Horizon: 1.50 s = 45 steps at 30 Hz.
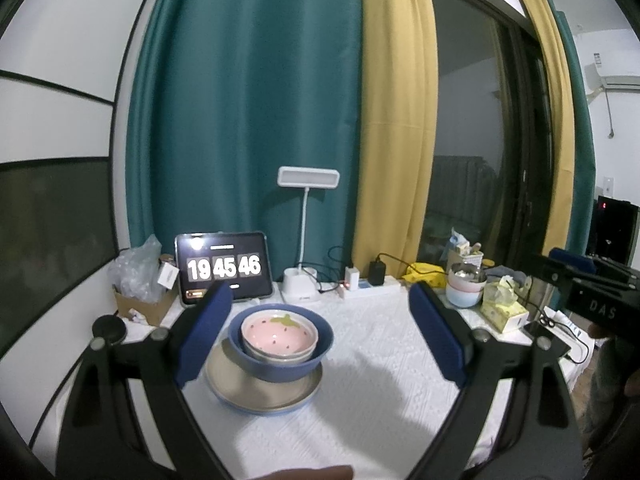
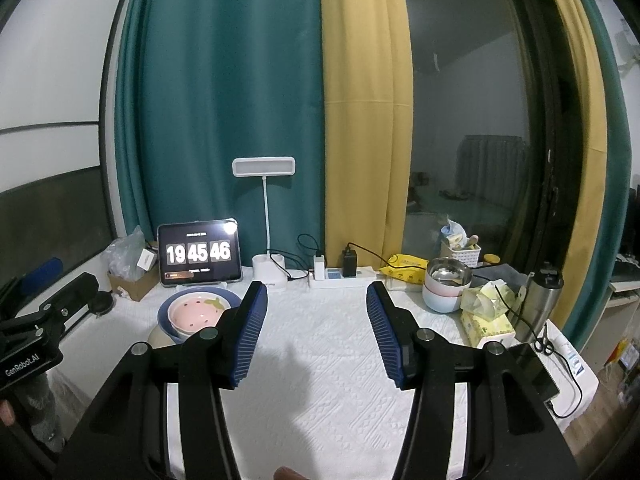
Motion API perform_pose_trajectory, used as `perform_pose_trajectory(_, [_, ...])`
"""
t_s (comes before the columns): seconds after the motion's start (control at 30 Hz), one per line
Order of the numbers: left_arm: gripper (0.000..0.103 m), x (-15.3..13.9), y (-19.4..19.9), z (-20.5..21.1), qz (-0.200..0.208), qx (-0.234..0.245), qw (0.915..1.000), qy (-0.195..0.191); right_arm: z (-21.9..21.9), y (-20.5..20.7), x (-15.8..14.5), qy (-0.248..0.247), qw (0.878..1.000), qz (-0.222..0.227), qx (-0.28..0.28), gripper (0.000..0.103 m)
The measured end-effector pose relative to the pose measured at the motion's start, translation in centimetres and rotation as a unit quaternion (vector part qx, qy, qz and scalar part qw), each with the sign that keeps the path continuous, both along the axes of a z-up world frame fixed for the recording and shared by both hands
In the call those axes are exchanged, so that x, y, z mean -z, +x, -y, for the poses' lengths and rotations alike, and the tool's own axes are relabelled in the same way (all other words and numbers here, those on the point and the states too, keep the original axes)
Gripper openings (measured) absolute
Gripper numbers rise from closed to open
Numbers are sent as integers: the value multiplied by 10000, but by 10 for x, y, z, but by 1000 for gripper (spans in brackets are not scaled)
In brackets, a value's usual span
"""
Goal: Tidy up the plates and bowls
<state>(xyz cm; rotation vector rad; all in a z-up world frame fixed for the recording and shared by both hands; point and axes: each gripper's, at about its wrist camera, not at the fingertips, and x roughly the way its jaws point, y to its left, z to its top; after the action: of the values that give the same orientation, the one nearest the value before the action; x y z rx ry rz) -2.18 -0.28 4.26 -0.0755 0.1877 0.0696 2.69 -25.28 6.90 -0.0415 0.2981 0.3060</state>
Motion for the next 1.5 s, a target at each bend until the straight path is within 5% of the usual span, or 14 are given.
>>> perform_pose_trajectory(1.5, [91,7,0,0,-23,-9,10000,2,0,0,3,2,10000,-37,0,55])
